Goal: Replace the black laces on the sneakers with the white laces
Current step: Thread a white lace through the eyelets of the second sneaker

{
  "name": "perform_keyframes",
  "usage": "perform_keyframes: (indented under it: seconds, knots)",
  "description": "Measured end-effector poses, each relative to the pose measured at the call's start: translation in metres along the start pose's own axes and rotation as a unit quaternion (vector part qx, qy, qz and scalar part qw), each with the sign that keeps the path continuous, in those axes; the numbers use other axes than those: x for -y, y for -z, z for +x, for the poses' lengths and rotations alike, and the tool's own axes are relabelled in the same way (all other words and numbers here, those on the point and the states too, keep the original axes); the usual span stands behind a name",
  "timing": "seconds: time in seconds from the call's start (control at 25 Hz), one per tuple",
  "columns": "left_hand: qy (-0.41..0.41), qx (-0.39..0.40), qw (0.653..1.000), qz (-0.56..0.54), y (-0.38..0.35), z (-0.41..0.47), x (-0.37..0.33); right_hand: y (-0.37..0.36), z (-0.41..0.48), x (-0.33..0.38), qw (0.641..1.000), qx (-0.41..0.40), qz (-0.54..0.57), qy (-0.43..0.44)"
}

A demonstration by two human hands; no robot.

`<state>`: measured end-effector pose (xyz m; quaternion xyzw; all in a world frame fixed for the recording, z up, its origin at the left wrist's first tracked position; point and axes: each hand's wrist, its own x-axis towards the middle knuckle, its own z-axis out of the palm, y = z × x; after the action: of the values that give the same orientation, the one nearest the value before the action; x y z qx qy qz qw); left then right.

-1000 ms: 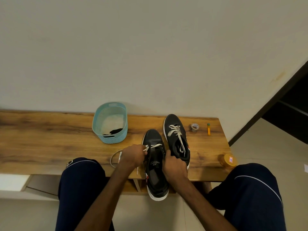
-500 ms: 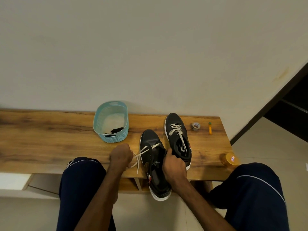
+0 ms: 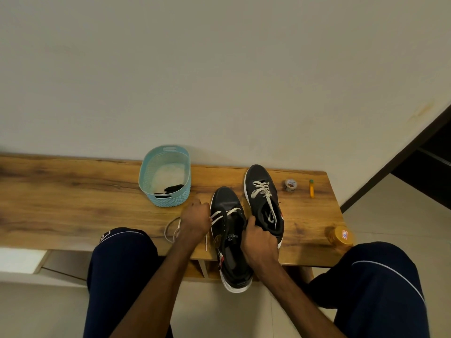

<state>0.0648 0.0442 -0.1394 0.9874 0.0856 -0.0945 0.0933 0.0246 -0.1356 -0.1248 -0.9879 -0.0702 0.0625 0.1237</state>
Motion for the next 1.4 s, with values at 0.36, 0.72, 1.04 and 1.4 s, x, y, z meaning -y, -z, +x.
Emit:
perform_keyframes:
  seconds: [0.36, 0.72, 1.04, 1.4]
  knots:
    - [0.016, 0.055, 0.995, -0.077, 0.007, 0.007, 0.004, -0.004, -0.002, 0.001, 0.999, -0.021, 0.032, 0.018]
    - [0.13, 0.102, 0.833, -0.528, 0.043, 0.012, -0.01, 0.005, -0.003, 0.01, 0.989, -0.081, 0.091, 0.087]
    - [0.039, 0.209, 0.474, -0.854, 0.092, 0.004, 0.004, 0.014, 0.029, 0.067, 0.905, 0.011, 0.415, 0.095]
    - [0.182, -0.011, 0.686, -0.705, 0.077, 0.011, 0.017, 0.057, 0.047, 0.043, 0.75, 0.079, 0.655, -0.049]
